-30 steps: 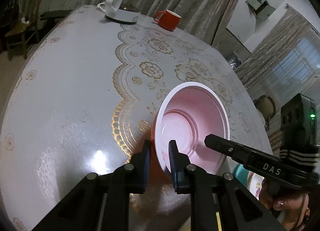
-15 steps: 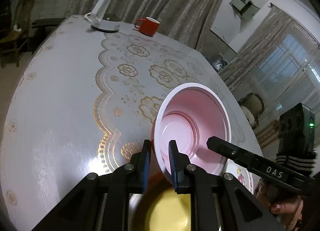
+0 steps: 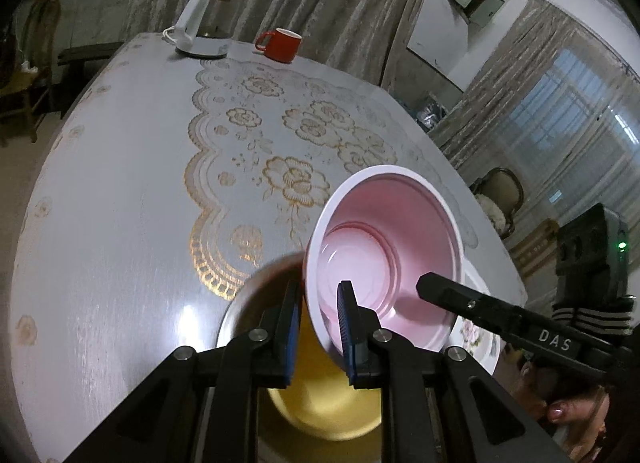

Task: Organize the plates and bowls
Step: 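Lift the pink-and-red bowl with both grippers and carry it over the steel basin, then lower the pink-and-red bowl into the yellow bowl with both grippers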

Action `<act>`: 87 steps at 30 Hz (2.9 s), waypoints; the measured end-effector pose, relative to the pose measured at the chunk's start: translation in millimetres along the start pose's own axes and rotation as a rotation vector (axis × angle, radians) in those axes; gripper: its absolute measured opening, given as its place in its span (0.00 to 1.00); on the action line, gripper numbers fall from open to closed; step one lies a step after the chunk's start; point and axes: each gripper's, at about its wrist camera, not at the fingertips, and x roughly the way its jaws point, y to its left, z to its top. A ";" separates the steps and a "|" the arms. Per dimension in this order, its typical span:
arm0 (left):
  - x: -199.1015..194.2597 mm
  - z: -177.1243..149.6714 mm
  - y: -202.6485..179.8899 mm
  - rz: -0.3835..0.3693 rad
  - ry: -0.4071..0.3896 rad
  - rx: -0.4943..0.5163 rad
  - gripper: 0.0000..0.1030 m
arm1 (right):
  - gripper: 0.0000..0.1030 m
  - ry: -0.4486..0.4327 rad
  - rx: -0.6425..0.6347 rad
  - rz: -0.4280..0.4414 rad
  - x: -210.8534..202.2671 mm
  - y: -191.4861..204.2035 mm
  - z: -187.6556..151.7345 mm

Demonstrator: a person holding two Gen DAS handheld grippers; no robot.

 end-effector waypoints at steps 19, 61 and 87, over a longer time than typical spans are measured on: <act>-5.0 -39.2 -10.5 0.041 0.040 0.050 0.17 | 0.16 0.022 -0.001 -0.019 -13.4 0.4 -39.9; 4.6 -44.6 -4.9 0.050 0.114 0.044 0.20 | 0.24 0.109 0.096 -0.009 -8.0 -12.0 -65.7; 6.8 -41.6 -7.8 0.109 0.097 0.087 0.21 | 0.22 0.055 0.040 -0.027 -9.7 -2.4 -56.4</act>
